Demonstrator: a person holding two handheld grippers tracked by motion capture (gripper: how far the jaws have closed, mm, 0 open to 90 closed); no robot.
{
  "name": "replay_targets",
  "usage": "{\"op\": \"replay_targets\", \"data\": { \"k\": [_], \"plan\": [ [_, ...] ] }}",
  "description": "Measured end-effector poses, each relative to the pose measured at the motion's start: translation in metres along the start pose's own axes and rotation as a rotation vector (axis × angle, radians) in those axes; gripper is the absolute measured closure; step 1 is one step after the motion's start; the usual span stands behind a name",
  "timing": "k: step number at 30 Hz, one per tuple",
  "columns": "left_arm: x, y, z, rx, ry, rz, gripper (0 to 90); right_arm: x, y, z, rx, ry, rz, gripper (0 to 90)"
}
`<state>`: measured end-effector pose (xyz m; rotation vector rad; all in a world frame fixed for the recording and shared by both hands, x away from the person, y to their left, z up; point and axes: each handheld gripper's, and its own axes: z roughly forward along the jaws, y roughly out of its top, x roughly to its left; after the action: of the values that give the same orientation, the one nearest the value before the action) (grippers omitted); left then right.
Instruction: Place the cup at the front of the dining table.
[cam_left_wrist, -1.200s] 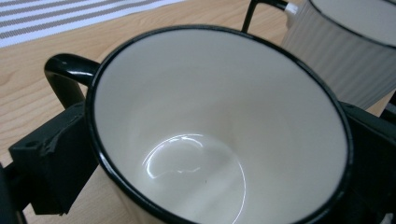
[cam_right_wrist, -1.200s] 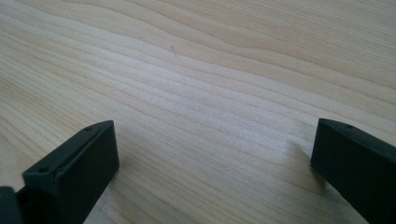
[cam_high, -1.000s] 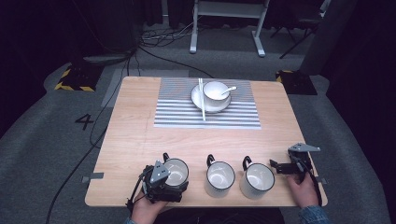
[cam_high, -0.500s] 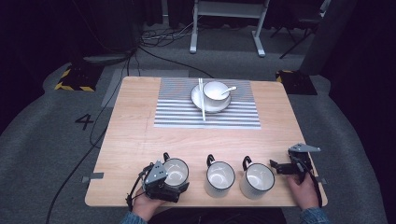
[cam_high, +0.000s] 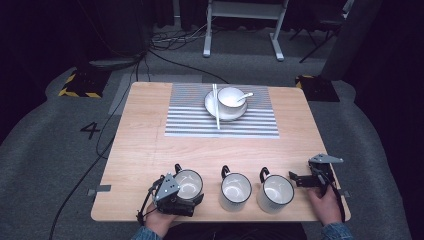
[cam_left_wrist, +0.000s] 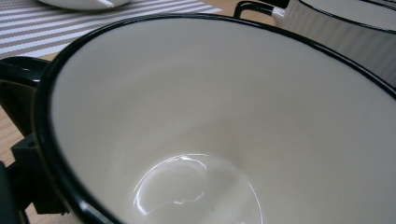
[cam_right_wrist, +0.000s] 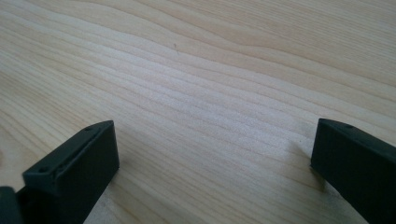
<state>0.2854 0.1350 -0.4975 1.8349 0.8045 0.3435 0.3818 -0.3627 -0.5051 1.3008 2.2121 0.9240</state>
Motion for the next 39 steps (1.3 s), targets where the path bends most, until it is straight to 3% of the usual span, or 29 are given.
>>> {"op": "replay_targets", "data": {
  "k": [6, 13, 20, 30, 39],
  "plan": [
    [-0.007, 0.004, -0.003, 0.001, 0.043, 0.039, 0.4, 0.0, 0.0, 0.0, 0.0, 0.003, -0.001, 1.0],
    [-0.007, 0.016, -0.017, -0.025, 0.039, 0.0, 0.5, 0.0, 0.0, 0.0, 0.0, 0.003, -0.002, 1.0],
    [0.004, 0.034, -0.03, -0.028, 0.051, -0.04, 0.5, 0.0, 0.0, 0.0, 0.0, 0.002, -0.002, 1.0],
    [0.025, 0.078, -0.045, -0.03, 0.091, -0.055, 0.5, 0.0, 0.0, 0.0, 0.0, 0.002, -0.002, 1.0],
    [0.046, 0.11, -0.041, -0.003, 0.111, -0.055, 0.6, 0.0, 0.0, 0.0, 0.0, 0.0, 0.001, 1.0]
  ]
}}
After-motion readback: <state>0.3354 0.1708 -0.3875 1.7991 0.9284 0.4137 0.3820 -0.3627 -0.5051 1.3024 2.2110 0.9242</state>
